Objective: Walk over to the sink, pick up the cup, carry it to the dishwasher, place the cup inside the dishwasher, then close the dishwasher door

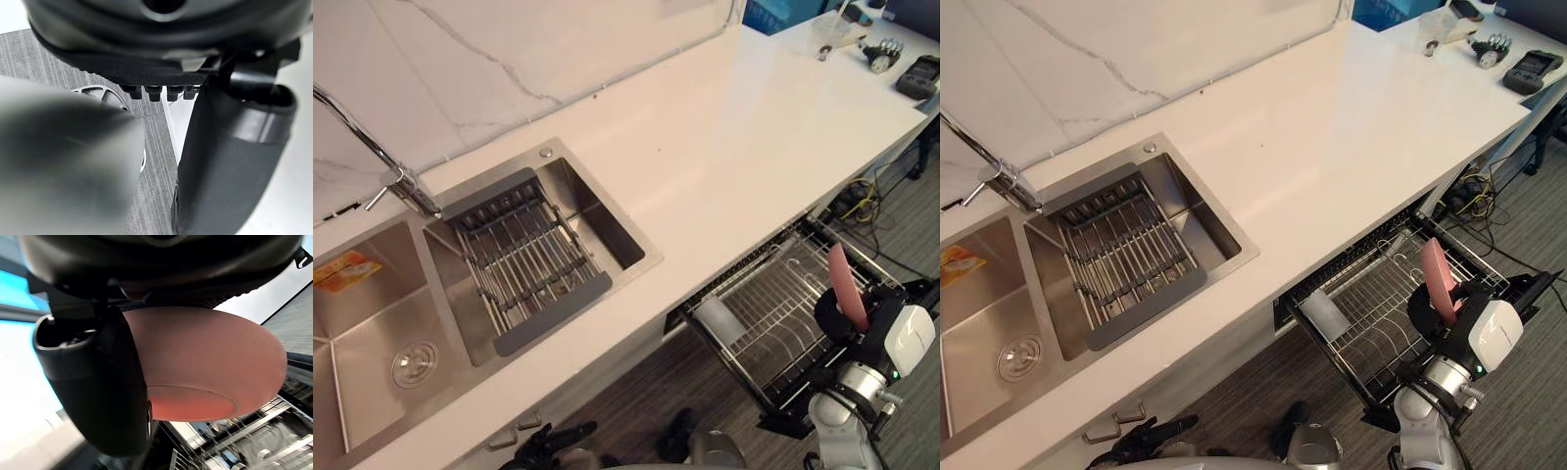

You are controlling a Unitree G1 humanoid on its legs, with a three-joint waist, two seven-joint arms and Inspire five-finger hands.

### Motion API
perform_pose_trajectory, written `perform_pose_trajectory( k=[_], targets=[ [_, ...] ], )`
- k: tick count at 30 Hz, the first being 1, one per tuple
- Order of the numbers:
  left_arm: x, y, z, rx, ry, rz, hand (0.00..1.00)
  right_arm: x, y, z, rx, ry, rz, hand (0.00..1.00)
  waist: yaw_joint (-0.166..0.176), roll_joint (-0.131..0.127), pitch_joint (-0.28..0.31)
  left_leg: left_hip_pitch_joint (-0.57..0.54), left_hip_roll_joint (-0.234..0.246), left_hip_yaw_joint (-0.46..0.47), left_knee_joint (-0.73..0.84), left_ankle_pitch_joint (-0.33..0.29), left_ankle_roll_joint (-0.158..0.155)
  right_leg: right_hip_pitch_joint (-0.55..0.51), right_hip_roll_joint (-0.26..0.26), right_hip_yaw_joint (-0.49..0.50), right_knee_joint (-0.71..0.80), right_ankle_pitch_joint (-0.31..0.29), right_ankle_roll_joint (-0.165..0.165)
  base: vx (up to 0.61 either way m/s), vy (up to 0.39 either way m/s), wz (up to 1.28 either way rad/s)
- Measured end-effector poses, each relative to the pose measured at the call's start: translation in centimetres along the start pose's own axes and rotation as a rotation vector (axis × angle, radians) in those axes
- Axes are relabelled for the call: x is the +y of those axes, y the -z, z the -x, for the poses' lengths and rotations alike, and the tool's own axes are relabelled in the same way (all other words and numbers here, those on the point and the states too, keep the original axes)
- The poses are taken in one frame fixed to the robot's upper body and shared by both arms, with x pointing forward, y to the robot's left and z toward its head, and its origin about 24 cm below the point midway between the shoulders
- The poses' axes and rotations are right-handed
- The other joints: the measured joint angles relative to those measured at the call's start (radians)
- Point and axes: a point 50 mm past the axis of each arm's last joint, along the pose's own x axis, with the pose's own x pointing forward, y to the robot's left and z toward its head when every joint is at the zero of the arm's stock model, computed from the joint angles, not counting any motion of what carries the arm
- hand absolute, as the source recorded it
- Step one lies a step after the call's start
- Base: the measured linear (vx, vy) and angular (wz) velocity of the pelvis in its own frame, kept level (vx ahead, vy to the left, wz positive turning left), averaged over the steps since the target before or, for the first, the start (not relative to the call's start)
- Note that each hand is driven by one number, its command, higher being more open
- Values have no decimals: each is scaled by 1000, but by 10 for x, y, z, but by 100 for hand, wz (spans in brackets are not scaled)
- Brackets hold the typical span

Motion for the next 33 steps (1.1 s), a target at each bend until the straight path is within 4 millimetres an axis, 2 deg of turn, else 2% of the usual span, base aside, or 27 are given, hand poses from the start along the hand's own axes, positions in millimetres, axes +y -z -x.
perform_pose_trajectory(
  k=[1, 4, 6, 9, 12, 16, 21, 28, 29, 33],
  targets=[
    [-3, -3, -1, -11, 11, -1, 100, 1, 1, -6, 6, 1, 15, 0, 1, 14, 18, -9, -14, -19, -28, 3, -2, -18, -6, -8, 6, 6, -2, -117, 89, 21],
    [-9, -11, -2, -34, 30, -4, 100, 3, -1, -17, 15, -2, 27, 0, 10, 30, 54, -33, -37, -36, -78, 7, -5, -71, -28, -18, 44, 9, -7, -109, 91, 17],
    [-16, -20, -3, -61, 52, -22, 100, 3, -8, -32, 3, 2, 41, 0, 21, 42, 94, -55, -63, -52, -103, 13, 2, -114, -67, -21, 95, 5, -13, -108, 102, 16],
    [-22, -28, -4, -84, 73, -2, 100, 6, -22, -49, -23, 13, 27, 0, 24, 43, 130, -101, -98, -86, -103, 21, 16, -180, -134, -22, 182, -13, -22, -109, 72, 21],
    [-26, -36, -5, -102, 79, -8, 100, 12, -31, -59, -18, 13, 20, 0, 26, 37, 153, -141, -117, -101, -88, 21, 30, -230, -180, -18, 244, -27, -33, -124, 34, 18],
    [-32, -47, -6, -128, 93, 22, 100, 5, -46, -79, -55, 52, 3, 0, 25, 39, 198, -199, -125, -109, -40, -18, 64, -298, -216, 18, 306, -32, -41, -133, 24, -2],
    [-33, -52, -6, -146, 101, 57, 100, -8, -42, -106, -36, 91, 86, 0, 18, 45, 216, -279, -126, -111, 25, -28, 74, -371, -244, 34, 350, -38, -58, -80, 15, 7],
    [-37, -54, -7, -157, 117, 110, 100, -25, -71, -143, -81, 190, 119, 0, 22, 70, 229, -359, -122, -146, 98, -32, 86, -435, -262, 53, 396, -47, -73, -49, -14, 5],
    [-37, -55, -7, -158, 120, 112, 100, -28, -74, -147, -84, 202, 123, 100, 22, 75, 232, -366, -118, -152, 108, -34, 87, -435, -261, 55, 397, -47, -73, -56, -11, 9],
    [-37, -55, -7, -160, 129, 114, 100, -27, -74, -150, -55, 158, 104, 100, 24, 75, 232, -374, -113, -162, 119, -41, 86, -435, -252, 63, 396, -47, -73, -60, -9, 6]
  ],
)
